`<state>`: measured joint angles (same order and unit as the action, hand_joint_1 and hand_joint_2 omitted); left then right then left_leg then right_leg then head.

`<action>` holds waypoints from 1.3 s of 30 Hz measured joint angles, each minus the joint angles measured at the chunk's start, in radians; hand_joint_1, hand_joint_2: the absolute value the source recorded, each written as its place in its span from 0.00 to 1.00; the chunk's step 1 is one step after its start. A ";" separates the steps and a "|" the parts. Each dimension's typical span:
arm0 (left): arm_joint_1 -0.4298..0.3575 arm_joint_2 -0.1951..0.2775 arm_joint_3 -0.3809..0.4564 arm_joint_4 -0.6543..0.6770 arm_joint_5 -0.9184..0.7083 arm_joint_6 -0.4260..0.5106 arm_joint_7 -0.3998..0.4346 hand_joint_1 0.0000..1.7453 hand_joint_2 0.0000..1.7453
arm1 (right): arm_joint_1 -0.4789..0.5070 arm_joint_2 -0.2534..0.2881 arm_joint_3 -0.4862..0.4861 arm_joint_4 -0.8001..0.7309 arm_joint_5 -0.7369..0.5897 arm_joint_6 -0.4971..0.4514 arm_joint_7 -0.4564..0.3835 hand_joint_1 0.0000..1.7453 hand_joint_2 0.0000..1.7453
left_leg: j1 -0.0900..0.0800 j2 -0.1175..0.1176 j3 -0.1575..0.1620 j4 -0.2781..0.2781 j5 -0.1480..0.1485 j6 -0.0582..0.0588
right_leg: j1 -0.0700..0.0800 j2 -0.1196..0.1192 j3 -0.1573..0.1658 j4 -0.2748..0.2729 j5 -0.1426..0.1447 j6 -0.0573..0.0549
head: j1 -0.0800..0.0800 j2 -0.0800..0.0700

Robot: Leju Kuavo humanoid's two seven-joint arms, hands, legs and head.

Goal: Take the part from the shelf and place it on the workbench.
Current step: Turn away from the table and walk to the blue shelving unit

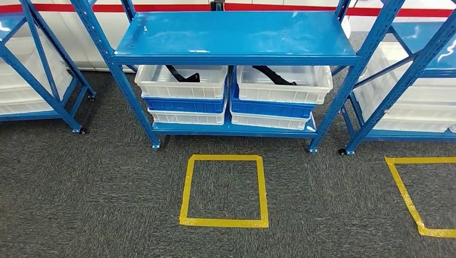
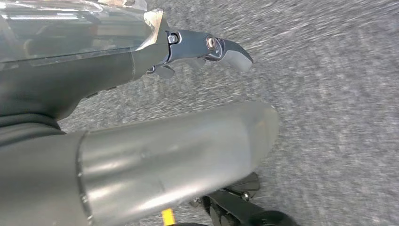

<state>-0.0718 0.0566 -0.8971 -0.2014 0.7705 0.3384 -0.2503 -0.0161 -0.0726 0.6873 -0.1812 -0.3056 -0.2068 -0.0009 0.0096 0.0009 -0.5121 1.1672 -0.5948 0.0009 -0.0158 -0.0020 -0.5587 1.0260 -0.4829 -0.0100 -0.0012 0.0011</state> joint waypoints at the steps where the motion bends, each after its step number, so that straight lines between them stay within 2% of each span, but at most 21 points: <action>1: 0.000 0.000 0.000 0.000 0.000 0.000 0.000 0.00 0.00 | -0.001 -0.001 0.000 0.000 0.000 0.000 0.000 0.00 0.00 | 0.001 0.000 -0.052 0.067 -0.023 -0.004 | 0.000 0.002 0.010 -0.002 -0.008 -0.005 | -0.002 0.000; 3: 0.002 0.000 0.000 0.000 0.000 0.000 0.000 0.00 0.00 | 0.000 -0.001 0.000 0.000 0.000 0.000 -0.001 0.00 0.00 | 0.001 -0.001 -0.138 0.140 -0.076 -0.010 | 0.001 0.008 0.030 -0.002 -0.028 -0.006 | -0.002 0.000; 4: 0.003 0.000 0.000 0.000 0.000 0.000 0.001 0.00 0.00 | 0.001 -0.001 0.000 0.000 0.000 0.000 -0.001 0.00 0.00 | 0.001 -0.001 -0.161 0.137 -0.083 -0.010 | 0.001 0.010 0.043 -0.002 -0.039 -0.005 | -0.002 0.000; 5: 0.004 0.000 0.000 0.000 0.000 0.000 0.001 0.00 0.00 | 0.003 0.000 0.000 0.000 0.000 0.000 -0.001 0.00 0.00 | 0.001 -0.001 -0.170 0.104 -0.061 -0.008 | 0.002 0.012 0.058 -0.002 -0.050 -0.004 | -0.002 0.000; 8: 0.005 0.004 -0.001 0.001 0.000 0.000 0.001 0.00 0.00 | 0.003 0.003 0.000 0.000 0.000 0.000 -0.002 0.00 0.00 | -0.007 -0.003 -0.157 -0.057 0.095 0.016 | 0.006 0.016 0.092 -0.005 -0.085 0.004 | -0.002 0.000; 9: 0.006 0.005 -0.001 0.002 -0.001 0.000 0.001 0.00 0.00 | 0.001 0.004 0.000 0.000 0.000 0.000 -0.002 0.00 0.00 | -0.011 -0.006 -0.152 -0.088 0.127 0.024 | 0.008 0.018 0.099 -0.009 -0.095 0.010 | -0.002 0.000; 10: 0.006 0.007 -0.001 0.002 -0.001 0.000 0.001 0.00 0.00 | 0.000 0.006 0.000 0.000 -0.001 0.000 -0.002 0.00 0.00 | -0.014 -0.009 -0.148 -0.105 0.141 0.031 | 0.010 0.019 0.108 -0.008 -0.099 0.017 | -0.002 0.000; 13: 0.006 0.007 -0.001 0.001 -0.003 0.001 0.002 0.00 0.00 | -0.002 0.005 0.000 0.000 -0.001 0.000 -0.003 0.00 0.00 | -0.011 -0.012 -0.105 -0.130 0.140 0.044 | 0.013 0.017 0.127 0.019 -0.093 0.036 | -0.001 0.000; 15: 0.005 0.006 -0.001 0.001 -0.004 0.001 0.002 0.00 0.00 | -0.004 0.006 0.000 0.000 -0.001 0.000 -0.003 0.00 0.00 | -0.007 -0.010 -0.073 -0.140 0.133 0.051 | 0.013 0.015 0.073 0.111 -0.102 0.040 | 0.003 0.000; 17: 0.004 0.007 -0.001 0.001 -0.004 0.001 0.002 0.00 0.00 | -0.007 0.006 0.000 0.000 -0.001 0.001 -0.003 0.00 0.00 | -0.006 -0.010 -0.059 -0.142 0.119 0.055 | 0.010 0.013 -0.020 0.227 -0.141 0.039 | 0.005 0.000; 19: 0.005 0.005 -0.001 0.001 -0.005 0.003 0.002 0.00 0.00 | -0.004 0.006 0.000 0.000 -0.001 0.001 -0.002 0.00 0.00 | -0.005 -0.014 -0.039 -0.142 0.100 0.054 | 0.006 0.013 -0.081 0.256 -0.186 0.037 | 0.005 0.000; 20: 0.006 0.004 -0.001 0.001 -0.006 0.006 0.001 0.00 0.00 | -0.002 0.005 0.000 0.000 -0.001 0.001 -0.001 0.00 0.00 | -0.004 -0.017 -0.025 -0.142 0.091 0.052 | 0.004 0.012 -0.091 0.229 -0.185 0.043 | 0.005 0.000; 21: 0.006 0.003 -0.001 0.001 -0.009 0.012 0.001 0.00 0.00 | 0.000 0.005 0.000 0.000 -0.001 0.001 0.001 0.00 0.00 | -0.003 -0.019 -0.010 -0.142 0.080 0.048 | 0.002 0.012 -0.092 0.176 -0.157 0.056 | 0.006 0.000; 22: 0.006 0.002 -0.001 0.001 -0.011 0.017 0.001 0.00 0.00 | 0.003 0.005 0.000 0.000 -0.001 0.001 0.002 0.00 0.00 | -0.003 -0.020 0.000 -0.142 0.070 0.044 | 0.000 0.009 -0.086 0.119 -0.102 0.073 | 0.006 0.000; 23: 0.006 0.002 -0.001 0.002 -0.014 0.022 0.001 0.00 0.00 | 0.004 0.005 0.000 0.000 -0.001 0.002 0.002 0.00 0.00 | -0.004 -0.021 0.011 -0.141 0.058 0.038 | -0.001 0.004 -0.081 0.070 -0.051 0.082 | 0.005 0.000; 24: 0.005 0.002 -0.001 0.002 -0.016 0.026 0.001 0.00 0.00 | 0.003 0.005 0.000 0.000 -0.001 0.003 0.003 0.00 0.00 | -0.006 -0.021 0.017 -0.142 0.047 0.031 | 0.002 -0.001 -0.073 0.037 -0.007 0.080 | 0.005 0.000; 25: 0.005 0.003 -0.001 0.003 -0.017 0.027 0.002 0.00 0.00 | 0.003 0.005 0.000 0.000 0.000 0.004 0.004 0.00 0.00 | -0.008 -0.021 0.024 -0.141 0.041 0.024 | 0.002 -0.005 -0.068 0.024 0.021 0.069 | 0.004 0.000; 27: 0.004 0.003 -0.001 0.003 -0.018 0.029 0.005 0.00 0.00 | -0.001 0.005 0.000 0.000 0.000 0.007 0.005 0.00 0.00 | -0.011 -0.017 0.032 -0.144 0.034 0.030 | 0.001 -0.005 -0.055 0.017 0.035 0.052 | 0.002 0.000; 30: 0.003 0.002 -0.002 0.002 -0.018 0.026 0.015 0.00 0.00 | -0.004 0.006 0.000 0.000 0.000 0.007 0.005 0.00 0.00 | -0.012 -0.010 0.038 -0.156 0.033 0.052 | 0.000 -0.001 -0.048 0.014 0.036 0.049 | -0.001 0.000; 36: 0.002 0.002 -0.003 0.002 -0.018 0.023 0.016 0.00 0.00 | -0.006 0.004 0.000 0.000 0.002 0.003 0.005 0.00 0.00 | -0.010 -0.004 0.046 -0.172 0.027 0.043 | 0.004 0.001 -0.047 0.013 0.026 0.035 | -0.001 0.000; 39: 0.002 0.001 -0.004 0.002 -0.018 0.024 0.016 0.00 0.00 | -0.006 0.005 0.000 0.000 0.004 -0.002 0.005 0.00 0.00 | -0.008 -0.004 0.047 -0.173 0.027 0.023 | 0.006 0.001 -0.046 0.013 0.025 0.032 | -0.001 0.000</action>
<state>-0.0695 0.0577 -0.9010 -0.1991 0.7523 0.3623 -0.2338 -0.0221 -0.0679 0.6878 -0.1812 -0.3019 -0.2084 0.0042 0.0014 -0.0032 -0.4653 0.9940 -0.5676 0.0241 -0.0093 -0.0010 -0.6048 1.0395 -0.4582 0.0217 -0.0019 0.0011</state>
